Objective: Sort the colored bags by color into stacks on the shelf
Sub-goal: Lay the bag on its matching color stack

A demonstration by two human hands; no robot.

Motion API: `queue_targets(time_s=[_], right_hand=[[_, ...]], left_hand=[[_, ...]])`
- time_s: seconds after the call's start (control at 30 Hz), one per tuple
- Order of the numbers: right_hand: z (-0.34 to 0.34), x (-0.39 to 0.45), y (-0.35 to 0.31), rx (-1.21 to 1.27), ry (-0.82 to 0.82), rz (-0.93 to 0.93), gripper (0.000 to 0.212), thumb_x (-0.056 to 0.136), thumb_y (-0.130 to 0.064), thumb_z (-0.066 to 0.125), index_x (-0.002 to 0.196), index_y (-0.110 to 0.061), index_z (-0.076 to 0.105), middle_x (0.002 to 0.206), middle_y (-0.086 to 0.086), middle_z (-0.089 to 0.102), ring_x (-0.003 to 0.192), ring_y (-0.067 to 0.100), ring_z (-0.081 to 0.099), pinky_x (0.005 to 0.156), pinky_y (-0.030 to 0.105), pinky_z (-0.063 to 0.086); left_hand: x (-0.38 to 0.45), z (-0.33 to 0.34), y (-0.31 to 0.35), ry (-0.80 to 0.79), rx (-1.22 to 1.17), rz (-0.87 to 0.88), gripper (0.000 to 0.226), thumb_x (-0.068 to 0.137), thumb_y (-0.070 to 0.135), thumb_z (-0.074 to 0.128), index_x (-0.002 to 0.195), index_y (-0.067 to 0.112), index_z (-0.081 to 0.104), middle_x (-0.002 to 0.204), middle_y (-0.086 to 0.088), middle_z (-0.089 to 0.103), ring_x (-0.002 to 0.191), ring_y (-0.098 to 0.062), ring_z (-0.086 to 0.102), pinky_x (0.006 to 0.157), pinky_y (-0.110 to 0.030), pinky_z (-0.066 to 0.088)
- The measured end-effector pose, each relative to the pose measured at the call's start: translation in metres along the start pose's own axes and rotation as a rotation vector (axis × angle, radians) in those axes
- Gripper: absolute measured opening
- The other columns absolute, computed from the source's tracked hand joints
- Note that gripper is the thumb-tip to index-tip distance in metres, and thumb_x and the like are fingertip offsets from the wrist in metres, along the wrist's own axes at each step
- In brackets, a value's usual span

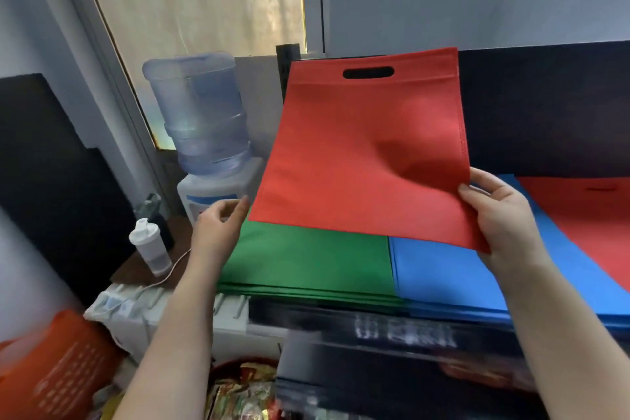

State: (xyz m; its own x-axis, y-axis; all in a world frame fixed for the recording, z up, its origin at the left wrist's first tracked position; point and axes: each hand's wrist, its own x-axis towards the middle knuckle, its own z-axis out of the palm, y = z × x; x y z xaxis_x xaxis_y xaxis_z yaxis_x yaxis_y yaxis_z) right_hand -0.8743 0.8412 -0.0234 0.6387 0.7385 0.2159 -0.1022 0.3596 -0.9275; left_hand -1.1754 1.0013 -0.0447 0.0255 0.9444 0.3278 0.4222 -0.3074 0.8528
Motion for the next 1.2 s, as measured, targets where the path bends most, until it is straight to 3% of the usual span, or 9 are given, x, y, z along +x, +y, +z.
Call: queue_targets(time_s=[0.07, 0.13, 0.2, 0.33, 0.47, 0.63, 0.87, 1.07, 1.2], right_hand=[[-0.012, -0.005, -0.004, -0.006, -0.007, -0.008, 0.028, 0.095, -0.001, 0.049, 0.093, -0.020, 0.070, 0.079, -0.004, 0.074, 0.064, 0.005, 0.066, 0.058, 0.017, 0.053], [-0.029, -0.009, -0.009, -0.010, -0.001, -0.017, 0.029, 0.094, 0.001, 0.048, 0.092, -0.019, 0.069, 0.078, -0.004, 0.074, 0.064, 0.005, 0.067, 0.059, 0.017, 0.054], [-0.049, -0.014, -0.016, -0.029, 0.009, -0.025, 0.029, 0.094, 0.002, 0.048, 0.092, -0.018, 0.068, 0.075, -0.005, 0.074, 0.063, 0.005, 0.066, 0.058, 0.017, 0.053], [-0.097, -0.019, -0.034, -0.118, 0.054, -0.058, 0.029, 0.093, 0.004, 0.049, 0.091, -0.019, 0.067, 0.070, -0.008, 0.072, 0.062, 0.002, 0.065, 0.058, 0.015, 0.053], [-0.165, -0.016, -0.057, -0.289, 0.180, -0.136, 0.020, 0.090, 0.001, 0.057, 0.094, -0.016, 0.067, 0.065, -0.011, 0.069, 0.058, -0.004, 0.060, 0.059, 0.011, 0.050], [-0.249, -0.007, -0.085, -0.696, 0.315, -0.278, 0.017, 0.086, -0.006, 0.067, 0.103, -0.008, 0.067, 0.075, -0.003, 0.063, 0.060, -0.006, 0.057, 0.058, 0.004, 0.041], [-0.330, 0.001, -0.100, -1.184, 0.327, -0.270, 0.020, 0.085, -0.008, 0.067, 0.103, 0.000, 0.069, 0.087, 0.013, 0.069, 0.086, 0.030, 0.064, 0.071, 0.026, 0.039], [-0.367, 0.011, -0.087, -1.469, 0.182, -0.021, 0.026, 0.091, -0.015, 0.058, 0.113, -0.001, 0.063, 0.111, 0.020, 0.065, 0.107, 0.037, 0.058, 0.085, 0.039, 0.046], [-0.379, 0.010, -0.091, -1.529, 0.162, 0.026, 0.030, 0.093, -0.018, 0.055, 0.118, -0.002, 0.056, 0.117, 0.018, 0.059, 0.109, 0.037, 0.054, 0.087, 0.041, 0.047]], left_hand=[[-0.010, 0.016, 0.033, -0.095, -0.330, -0.047, 0.033, 0.098, 0.033, 0.047, 0.076, 0.016, 0.066, 0.058, 0.012, 0.064, 0.053, 0.006, 0.058, 0.048, -0.010, 0.041], [-0.021, 0.032, 0.063, -0.271, -0.667, -0.143, 0.039, 0.098, 0.034, 0.046, 0.074, 0.016, 0.072, 0.066, 0.008, 0.071, 0.058, -0.002, 0.064, 0.051, -0.013, 0.048], [-0.034, 0.052, 0.084, -0.382, -0.747, -0.158, 0.030, 0.093, 0.029, 0.054, 0.077, 0.013, 0.074, 0.076, 0.000, 0.073, 0.064, -0.011, 0.068, 0.059, -0.021, 0.056], [-0.061, 0.099, 0.111, -0.315, -0.617, -0.054, 0.011, 0.087, 0.003, 0.062, 0.082, 0.012, 0.065, 0.061, 0.007, 0.070, 0.052, -0.004, 0.064, 0.052, -0.018, 0.054], [-0.092, 0.154, 0.141, -0.288, -0.464, 0.122, 0.010, 0.086, 0.008, 0.067, 0.085, 0.018, 0.065, 0.077, 0.004, 0.069, 0.063, -0.005, 0.064, 0.064, -0.021, 0.054], [-0.128, 0.225, 0.180, -0.256, -0.307, 0.340, 0.008, 0.085, 0.014, 0.070, 0.088, 0.015, 0.062, 0.076, 0.012, 0.063, 0.067, 0.002, 0.059, 0.060, -0.008, 0.044], [-0.169, 0.298, 0.212, -0.356, -0.093, 0.313, 0.015, 0.080, 0.016, 0.075, 0.086, 0.012, 0.062, 0.087, -0.002, 0.068, 0.081, -0.018, 0.063, 0.073, -0.026, 0.046], [-0.196, 0.332, 0.216, -0.417, 0.481, 0.308, 0.038, 0.083, 0.044, 0.067, 0.105, 0.016, 0.055, 0.104, -0.001, 0.064, 0.100, -0.025, 0.059, 0.070, -0.031, 0.042], [-0.208, 0.341, 0.226, -0.391, 0.682, 0.340, 0.064, 0.085, 0.053, 0.060, 0.131, 0.013, 0.041, 0.126, -0.006, 0.051, 0.117, -0.027, 0.047, 0.090, -0.039, 0.041]])
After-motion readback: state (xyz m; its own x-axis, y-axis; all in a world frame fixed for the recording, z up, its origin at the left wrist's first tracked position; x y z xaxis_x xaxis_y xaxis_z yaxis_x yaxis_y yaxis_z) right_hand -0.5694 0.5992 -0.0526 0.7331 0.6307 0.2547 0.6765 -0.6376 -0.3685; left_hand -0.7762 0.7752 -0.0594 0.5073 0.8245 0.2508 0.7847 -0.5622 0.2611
